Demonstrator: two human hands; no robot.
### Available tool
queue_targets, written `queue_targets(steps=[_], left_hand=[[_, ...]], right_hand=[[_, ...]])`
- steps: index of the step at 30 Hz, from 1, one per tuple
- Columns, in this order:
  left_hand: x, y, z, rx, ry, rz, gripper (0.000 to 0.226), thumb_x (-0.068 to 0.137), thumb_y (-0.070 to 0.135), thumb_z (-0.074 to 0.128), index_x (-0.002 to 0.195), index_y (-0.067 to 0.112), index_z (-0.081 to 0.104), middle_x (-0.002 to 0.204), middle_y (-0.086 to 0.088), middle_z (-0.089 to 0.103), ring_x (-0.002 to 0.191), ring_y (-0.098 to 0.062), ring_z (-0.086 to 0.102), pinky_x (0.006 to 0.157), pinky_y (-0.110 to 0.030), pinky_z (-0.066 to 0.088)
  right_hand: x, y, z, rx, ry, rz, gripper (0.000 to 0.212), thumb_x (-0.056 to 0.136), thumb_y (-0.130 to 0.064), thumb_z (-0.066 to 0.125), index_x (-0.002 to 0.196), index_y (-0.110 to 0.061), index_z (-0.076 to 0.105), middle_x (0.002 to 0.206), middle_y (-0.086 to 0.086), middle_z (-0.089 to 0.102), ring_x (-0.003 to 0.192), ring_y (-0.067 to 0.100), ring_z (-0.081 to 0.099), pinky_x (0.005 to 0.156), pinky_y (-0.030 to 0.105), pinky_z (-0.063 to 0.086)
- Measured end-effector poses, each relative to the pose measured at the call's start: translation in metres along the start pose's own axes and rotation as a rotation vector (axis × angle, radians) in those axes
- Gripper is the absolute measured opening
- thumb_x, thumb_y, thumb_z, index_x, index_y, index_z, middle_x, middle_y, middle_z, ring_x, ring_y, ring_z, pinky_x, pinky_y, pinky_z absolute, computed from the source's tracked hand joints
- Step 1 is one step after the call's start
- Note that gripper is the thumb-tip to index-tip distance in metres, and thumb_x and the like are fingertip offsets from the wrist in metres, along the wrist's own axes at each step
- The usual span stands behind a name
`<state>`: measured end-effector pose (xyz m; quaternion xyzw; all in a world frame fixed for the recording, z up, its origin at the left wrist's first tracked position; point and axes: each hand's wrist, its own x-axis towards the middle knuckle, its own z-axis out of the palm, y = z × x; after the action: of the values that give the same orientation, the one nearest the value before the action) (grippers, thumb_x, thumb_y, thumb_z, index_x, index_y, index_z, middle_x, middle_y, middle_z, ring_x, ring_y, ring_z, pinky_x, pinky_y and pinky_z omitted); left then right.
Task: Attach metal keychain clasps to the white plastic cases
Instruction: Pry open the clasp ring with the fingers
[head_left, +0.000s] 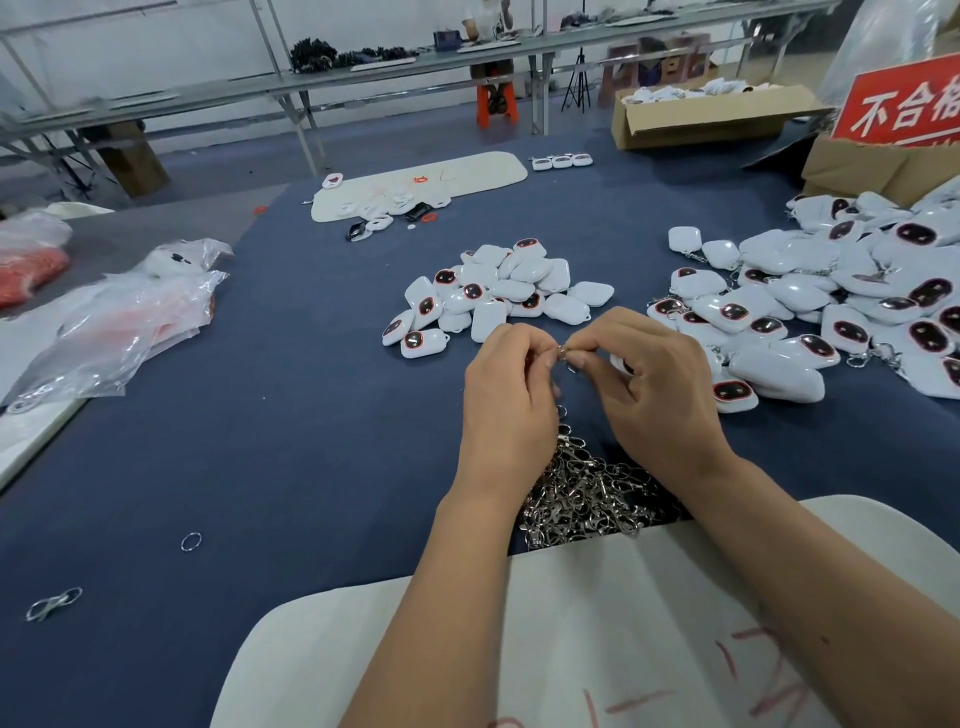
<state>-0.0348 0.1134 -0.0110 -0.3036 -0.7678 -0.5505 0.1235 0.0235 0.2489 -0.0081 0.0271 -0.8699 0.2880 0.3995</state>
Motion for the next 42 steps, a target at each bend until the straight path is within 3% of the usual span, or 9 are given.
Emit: queue_targets(steps=[6, 12, 14, 17, 20, 22, 28, 33, 42], left_hand=[[0.000, 0.000, 0.000, 0.027, 0.021, 0.043, 0.015, 0.095, -0.002, 0.055, 0.086, 0.010, 0.059, 0.086, 0.001, 0.058, 0.076, -0.021, 0.059, 0.067, -0.035, 0.048], [0.000, -0.001, -0.001, 0.068, 0.017, 0.041, 0.017, 0.095, -0.001, 0.056, 0.086, 0.012, 0.057, 0.087, 0.005, 0.057, 0.081, -0.014, 0.055, 0.071, -0.029, 0.046], [0.000, -0.002, -0.001, 0.084, -0.005, 0.029, 0.018, 0.096, 0.000, 0.055, 0.085, 0.014, 0.057, 0.087, 0.006, 0.056, 0.082, -0.014, 0.055, 0.071, -0.032, 0.046], [-0.002, -0.003, -0.001, 0.115, -0.065, 0.021, 0.020, 0.097, 0.002, 0.054, 0.083, 0.016, 0.056, 0.087, 0.007, 0.055, 0.080, -0.013, 0.053, 0.070, -0.034, 0.046], [-0.002, -0.002, 0.001, 0.131, -0.124, 0.037, 0.020, 0.097, 0.003, 0.054, 0.082, 0.017, 0.055, 0.086, 0.008, 0.054, 0.079, -0.013, 0.052, 0.069, -0.035, 0.045], [-0.002, -0.002, 0.001, 0.137, -0.153, 0.057, 0.020, 0.097, 0.002, 0.054, 0.083, 0.016, 0.055, 0.086, 0.008, 0.053, 0.078, -0.013, 0.050, 0.069, -0.036, 0.045], [-0.003, 0.001, 0.004, 0.148, -0.224, 0.106, 0.020, 0.098, 0.000, 0.052, 0.083, 0.014, 0.053, 0.086, 0.005, 0.051, 0.076, -0.018, 0.047, 0.068, -0.043, 0.044], [-0.003, 0.003, 0.003, 0.153, -0.224, 0.102, 0.019, 0.097, -0.001, 0.051, 0.083, 0.013, 0.053, 0.086, 0.003, 0.051, 0.076, -0.018, 0.046, 0.069, -0.046, 0.044], [-0.006, 0.006, 0.004, 0.196, -0.219, 0.089, 0.020, 0.099, 0.001, 0.047, 0.084, 0.012, 0.051, 0.087, 0.000, 0.050, 0.077, -0.025, 0.047, 0.071, -0.053, 0.044]], right_hand=[[0.001, -0.003, 0.000, 0.043, 0.006, 0.029, 0.010, 0.095, -0.002, 0.070, 0.090, -0.008, 0.076, 0.087, 0.000, 0.070, 0.081, 0.023, 0.065, 0.073, 0.043, 0.051], [0.001, -0.001, 0.005, 0.164, -0.006, 0.286, 0.010, 0.103, -0.028, 0.057, 0.095, -0.022, 0.058, 0.071, -0.011, 0.055, 0.061, 0.009, 0.047, 0.060, 0.019, 0.039], [0.002, 0.003, 0.006, 0.346, -0.027, 0.442, 0.006, 0.098, -0.021, 0.048, 0.103, -0.024, 0.050, 0.078, -0.007, 0.050, 0.064, 0.012, 0.043, 0.062, 0.024, 0.039], [0.002, 0.011, 0.007, 0.457, -0.010, 0.575, 0.031, 0.096, -0.002, 0.052, 0.110, -0.030, 0.050, 0.082, 0.007, 0.055, 0.065, 0.016, 0.048, 0.057, 0.022, 0.041], [0.003, 0.014, 0.007, 0.399, 0.103, 0.576, 0.019, 0.094, -0.011, 0.073, 0.109, -0.020, 0.065, 0.078, -0.013, 0.066, 0.065, -0.002, 0.064, 0.064, 0.010, 0.046], [0.004, 0.016, 0.007, 0.449, 0.141, 0.584, 0.014, 0.090, -0.017, 0.080, 0.100, -0.014, 0.071, 0.073, -0.015, 0.068, 0.061, -0.003, 0.065, 0.061, 0.010, 0.049], [0.003, 0.017, 0.008, 0.436, 0.096, 0.600, 0.017, 0.094, -0.034, 0.076, 0.092, -0.017, 0.070, 0.078, -0.002, 0.066, 0.070, 0.017, 0.060, 0.069, 0.040, 0.052], [0.004, 0.013, 0.009, 0.331, 0.077, 0.531, 0.010, 0.097, -0.025, 0.070, 0.090, -0.018, 0.068, 0.079, -0.009, 0.066, 0.070, 0.000, 0.057, 0.067, 0.013, 0.045], [0.006, 0.010, 0.009, 0.249, 0.024, 0.527, 0.011, 0.100, -0.019, 0.059, 0.090, -0.014, 0.058, 0.071, -0.008, 0.058, 0.061, 0.001, 0.049, 0.059, 0.015, 0.041]])
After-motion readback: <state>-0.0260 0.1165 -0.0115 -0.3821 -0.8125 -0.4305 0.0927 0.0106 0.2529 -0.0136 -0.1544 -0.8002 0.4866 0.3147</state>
